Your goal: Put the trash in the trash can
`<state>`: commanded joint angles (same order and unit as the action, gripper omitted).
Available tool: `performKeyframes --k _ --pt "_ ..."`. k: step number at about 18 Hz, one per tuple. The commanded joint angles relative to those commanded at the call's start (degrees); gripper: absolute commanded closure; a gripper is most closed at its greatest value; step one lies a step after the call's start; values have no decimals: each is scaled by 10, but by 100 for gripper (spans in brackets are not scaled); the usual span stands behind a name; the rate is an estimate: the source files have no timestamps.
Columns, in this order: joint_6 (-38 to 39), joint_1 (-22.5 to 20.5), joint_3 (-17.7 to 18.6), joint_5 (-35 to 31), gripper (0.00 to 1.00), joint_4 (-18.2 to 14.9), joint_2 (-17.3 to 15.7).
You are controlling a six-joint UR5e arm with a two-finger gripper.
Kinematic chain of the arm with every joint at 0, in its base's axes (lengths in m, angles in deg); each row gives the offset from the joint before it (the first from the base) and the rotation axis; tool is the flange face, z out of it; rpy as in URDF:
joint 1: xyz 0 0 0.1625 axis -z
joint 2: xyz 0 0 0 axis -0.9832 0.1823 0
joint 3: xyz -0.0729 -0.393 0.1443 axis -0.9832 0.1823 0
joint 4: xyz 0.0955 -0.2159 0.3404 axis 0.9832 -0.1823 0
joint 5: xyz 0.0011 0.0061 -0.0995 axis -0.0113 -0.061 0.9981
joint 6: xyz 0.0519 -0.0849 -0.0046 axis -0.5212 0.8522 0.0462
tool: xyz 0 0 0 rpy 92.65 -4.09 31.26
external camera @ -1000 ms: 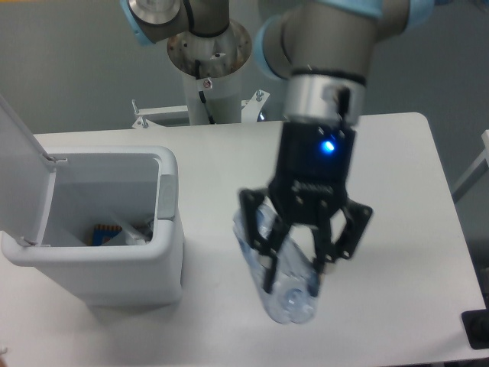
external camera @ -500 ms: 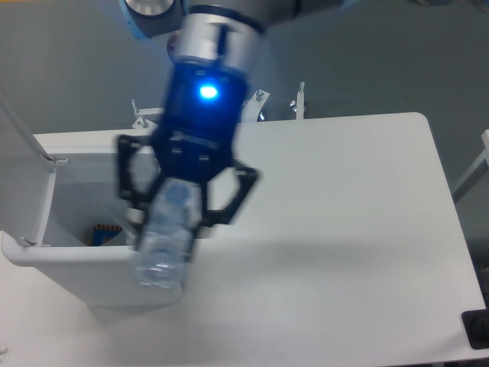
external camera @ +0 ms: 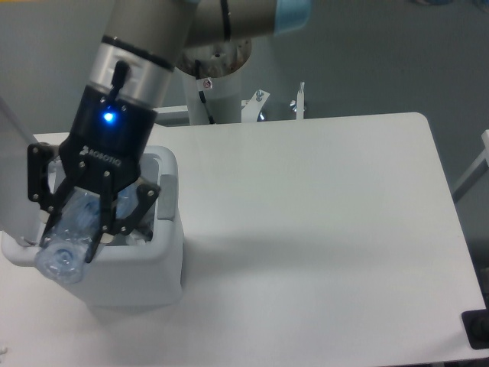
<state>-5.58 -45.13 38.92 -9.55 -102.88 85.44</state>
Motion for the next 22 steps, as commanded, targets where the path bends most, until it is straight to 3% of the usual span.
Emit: performKeyframes --k 2,4,6,7,14,22 --pt "-1 4 11 0 55 0 -2" --pt "-1 4 16 0 42 0 -2" --pt "-2 4 22 0 9 0 -2" --pt "-2 4 21 0 0 0 -3" --pt "4 -16 20 -5 0 -1 -11" --pt "-31 -155 15 -6 0 -4 -22"
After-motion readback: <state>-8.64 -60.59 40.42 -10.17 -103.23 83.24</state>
